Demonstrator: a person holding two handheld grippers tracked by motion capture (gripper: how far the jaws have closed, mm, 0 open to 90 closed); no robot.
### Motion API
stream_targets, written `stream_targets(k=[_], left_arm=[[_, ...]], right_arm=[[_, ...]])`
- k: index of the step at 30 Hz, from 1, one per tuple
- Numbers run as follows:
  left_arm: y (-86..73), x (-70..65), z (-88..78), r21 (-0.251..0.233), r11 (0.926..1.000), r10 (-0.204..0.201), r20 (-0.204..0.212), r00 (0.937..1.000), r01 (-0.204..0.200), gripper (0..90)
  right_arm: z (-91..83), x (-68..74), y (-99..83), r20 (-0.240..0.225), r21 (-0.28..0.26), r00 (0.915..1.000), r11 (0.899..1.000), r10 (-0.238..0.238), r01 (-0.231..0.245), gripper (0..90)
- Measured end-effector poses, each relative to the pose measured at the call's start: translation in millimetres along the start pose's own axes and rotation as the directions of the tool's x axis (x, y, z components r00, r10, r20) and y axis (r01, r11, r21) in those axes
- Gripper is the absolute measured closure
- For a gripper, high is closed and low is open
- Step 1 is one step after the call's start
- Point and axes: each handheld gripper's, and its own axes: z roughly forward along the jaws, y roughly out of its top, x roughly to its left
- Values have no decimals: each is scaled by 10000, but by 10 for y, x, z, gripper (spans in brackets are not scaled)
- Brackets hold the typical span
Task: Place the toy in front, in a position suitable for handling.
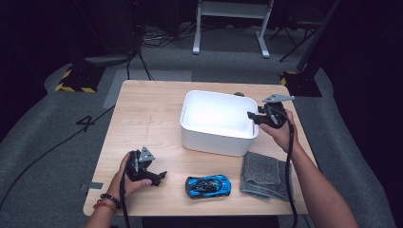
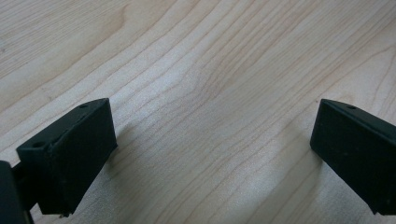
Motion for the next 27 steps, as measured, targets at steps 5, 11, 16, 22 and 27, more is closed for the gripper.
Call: stream_targets(k=[5,11,16,22,27], left_arm=[[0,0,0,1,10000,-1,5,10000,1,4],[1,1,2,5,10000,-8,43,10000,8,4],[5,6,4,-2,10000,74,58,10000,-74,4],[8,0,6,-12,9999,105,82,9999,-105,5],[28,-96,23,13,9982,605,485,9970,-606,5]], right_arm=[[55,-25,61,628,-36,9978,9998,193,-191,664],[147,-103,105,1230,-15,9905,9981,614,-617,745],[195,-195,142,1364,-86,9850,9943,1061,-1059,757],[248,-323,161,1866,-210,9724,9901,1399,-1384,754],[254,-475,153,2146,-208,9648,9883,1518,-1509,752]])
